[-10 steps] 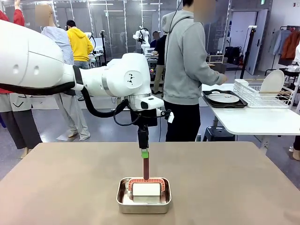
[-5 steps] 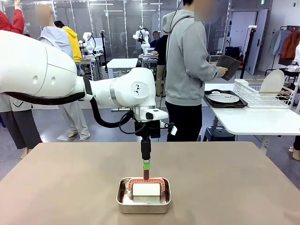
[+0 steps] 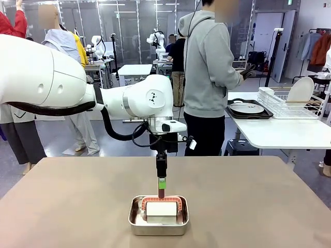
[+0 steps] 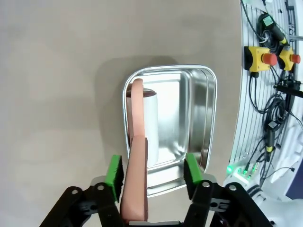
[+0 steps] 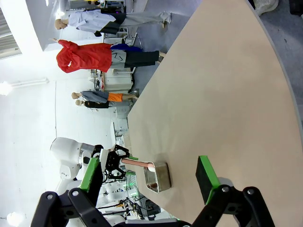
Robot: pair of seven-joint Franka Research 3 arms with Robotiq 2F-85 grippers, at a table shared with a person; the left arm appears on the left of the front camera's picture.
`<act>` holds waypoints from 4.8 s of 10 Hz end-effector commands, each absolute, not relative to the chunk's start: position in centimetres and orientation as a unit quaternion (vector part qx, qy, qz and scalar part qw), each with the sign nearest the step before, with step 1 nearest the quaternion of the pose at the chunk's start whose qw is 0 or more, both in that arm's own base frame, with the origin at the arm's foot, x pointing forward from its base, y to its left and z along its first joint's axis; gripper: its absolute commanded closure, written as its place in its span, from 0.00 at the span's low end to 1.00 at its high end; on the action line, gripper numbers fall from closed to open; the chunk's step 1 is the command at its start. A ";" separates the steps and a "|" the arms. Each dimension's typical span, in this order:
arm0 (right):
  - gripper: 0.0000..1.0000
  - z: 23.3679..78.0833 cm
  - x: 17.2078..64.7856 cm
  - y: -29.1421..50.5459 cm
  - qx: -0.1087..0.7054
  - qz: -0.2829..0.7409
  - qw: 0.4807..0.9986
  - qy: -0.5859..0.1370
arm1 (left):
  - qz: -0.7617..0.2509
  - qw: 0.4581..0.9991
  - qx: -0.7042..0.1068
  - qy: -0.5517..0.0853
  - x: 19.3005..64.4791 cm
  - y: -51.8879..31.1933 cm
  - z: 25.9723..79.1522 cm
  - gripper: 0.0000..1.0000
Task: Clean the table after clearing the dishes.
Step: When the right (or left) Handle tray is removed, use the right hand (or left hand) to clean the right (or left) side of the table with the Lint Roller.
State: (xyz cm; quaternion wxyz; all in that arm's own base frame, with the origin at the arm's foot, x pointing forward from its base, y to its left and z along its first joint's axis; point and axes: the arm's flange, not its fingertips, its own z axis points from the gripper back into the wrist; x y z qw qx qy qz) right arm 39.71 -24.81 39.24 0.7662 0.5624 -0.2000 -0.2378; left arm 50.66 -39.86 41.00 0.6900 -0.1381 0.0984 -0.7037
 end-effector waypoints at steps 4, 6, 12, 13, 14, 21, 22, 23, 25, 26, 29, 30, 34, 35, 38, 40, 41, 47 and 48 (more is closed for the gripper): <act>0.00 39.6 39.4 -24.7 0.563 -0.236 0.768 -0.195 | -0.701 0.691 -0.126 0.118 50.8 -39.7 41.6 1.00; 0.00 39.6 39.4 -24.7 0.563 -0.236 0.768 -0.195 | -0.698 0.696 -0.131 0.110 50.6 -39.6 42.3 1.00; 0.00 39.6 39.4 -24.7 0.563 -0.236 0.768 -0.195 | -0.469 0.863 -0.187 -0.033 45.2 -27.6 55.0 1.00; 0.00 39.6 39.4 -24.7 0.563 -0.236 0.768 -0.195 | -0.389 0.896 -0.207 -0.060 45.0 -23.9 54.4 1.00; 0.00 39.6 39.4 -24.7 0.563 -0.236 0.768 -0.195 | -0.294 0.921 -0.240 -0.090 45.2 -19.3 53.5 1.00; 0.00 39.6 39.4 -24.7 0.563 -0.236 0.768 -0.195 | -0.109 0.948 -0.286 -0.085 47.8 -10.3 47.8 1.00; 0.00 39.6 39.4 -24.7 0.563 -0.236 0.768 -0.195 | -0.109 0.948 -0.286 -0.085 47.8 -10.3 47.8 1.00; 0.00 39.6 39.4 -24.7 0.563 -0.236 0.768 -0.195 | -0.109 0.948 -0.286 -0.085 47.8 -10.3 47.8 1.00; 0.00 39.6 39.4 -24.7 0.563 -0.236 0.768 -0.195 | -0.098 0.936 -0.336 -0.027 50.5 -11.3 45.7 0.79; 0.00 39.6 39.4 -24.7 0.563 -0.236 0.768 -0.195 | -0.101 0.927 -0.362 0.007 51.1 -11.3 43.7 0.79; 0.00 39.6 39.4 -24.7 0.563 -0.236 0.768 -0.195 | -0.078 0.922 -0.378 -0.001 51.0 -10.2 39.9 0.79; 0.00 39.6 39.4 -24.7 0.563 -0.236 0.768 -0.195 | -0.070 0.923 -0.377 -0.019 51.1 -9.8 38.8 0.79; 0.00 39.6 39.4 -24.7 0.563 -0.236 0.768 -0.195 | -0.069 0.904 -0.419 -0.052 51.0 -7.9 35.0 0.79; 0.00 39.6 39.4 -24.7 0.563 -0.236 0.768 -0.195 | -0.065 0.903 -0.420 -0.063 51.2 -7.6 34.0 0.79; 0.00 39.6 39.4 -24.7 0.563 -0.236 0.768 -0.195 | -0.033 0.896 -0.437 -0.073 52.0 -5.9 31.6 0.79; 0.00 39.6 39.4 -24.7 0.563 -0.236 0.768 -0.195 | -0.010 0.901 -0.429 -0.069 52.4 -2.8 31.1 0.79; 0.00 39.6 39.4 -24.7 0.563 -0.236 0.768 -0.195 | 0.006 0.898 -0.434 -0.080 52.6 -1.3 31.6 0.79; 0.00 39.6 39.4 -24.7 0.563 -0.236 0.768 -0.195 | -0.013 0.935 -0.346 -0.081 51.3 8.3 34.2 0.79; 0.00 39.6 39.4 -24.7 0.563 -0.236 0.768 -0.195 | -0.023 0.944 -0.319 -0.077 50.8 9.1 35.2 0.79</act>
